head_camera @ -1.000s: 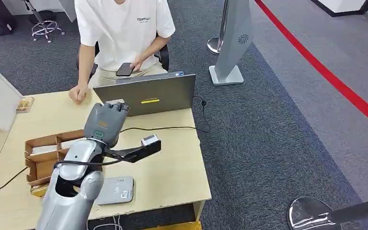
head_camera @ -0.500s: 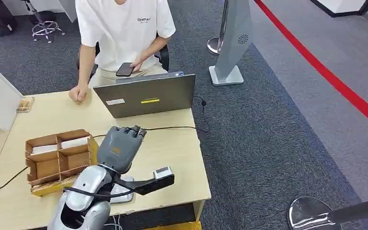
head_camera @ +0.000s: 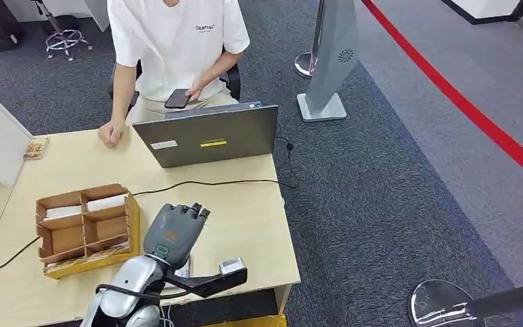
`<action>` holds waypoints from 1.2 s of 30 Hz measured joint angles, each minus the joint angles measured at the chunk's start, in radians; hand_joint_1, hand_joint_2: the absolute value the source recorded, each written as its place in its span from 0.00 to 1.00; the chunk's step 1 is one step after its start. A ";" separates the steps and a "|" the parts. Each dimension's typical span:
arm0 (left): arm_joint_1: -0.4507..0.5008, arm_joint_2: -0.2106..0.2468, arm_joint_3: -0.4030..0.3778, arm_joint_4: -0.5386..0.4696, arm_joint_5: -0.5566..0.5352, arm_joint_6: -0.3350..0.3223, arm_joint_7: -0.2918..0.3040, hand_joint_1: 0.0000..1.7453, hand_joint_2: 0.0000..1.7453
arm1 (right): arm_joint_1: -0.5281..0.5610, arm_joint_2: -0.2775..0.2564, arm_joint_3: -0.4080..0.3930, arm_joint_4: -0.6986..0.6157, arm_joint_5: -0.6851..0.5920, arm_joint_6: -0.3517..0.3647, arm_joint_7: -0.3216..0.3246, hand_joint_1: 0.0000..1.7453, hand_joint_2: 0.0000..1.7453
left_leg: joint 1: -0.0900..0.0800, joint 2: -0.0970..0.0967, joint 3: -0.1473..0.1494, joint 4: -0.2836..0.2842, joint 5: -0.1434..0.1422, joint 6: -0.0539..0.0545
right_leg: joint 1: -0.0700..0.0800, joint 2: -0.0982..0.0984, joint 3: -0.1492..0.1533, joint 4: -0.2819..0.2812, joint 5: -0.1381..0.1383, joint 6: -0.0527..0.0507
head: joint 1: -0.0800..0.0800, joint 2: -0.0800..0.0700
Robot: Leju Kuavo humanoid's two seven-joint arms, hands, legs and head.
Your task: Pass the card to the sensor for recognition and then transmit it.
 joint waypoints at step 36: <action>0.035 0.007 0.030 0.142 -0.117 -0.024 0.073 1.00 1.00 | 0.001 0.000 -0.011 -0.008 0.066 0.057 -0.011 0.00 1.00 | 0.000 -0.001 -0.001 0.000 0.000 0.000 | 0.000 -0.001 0.000 0.000 0.000 0.000 | 0.001 0.000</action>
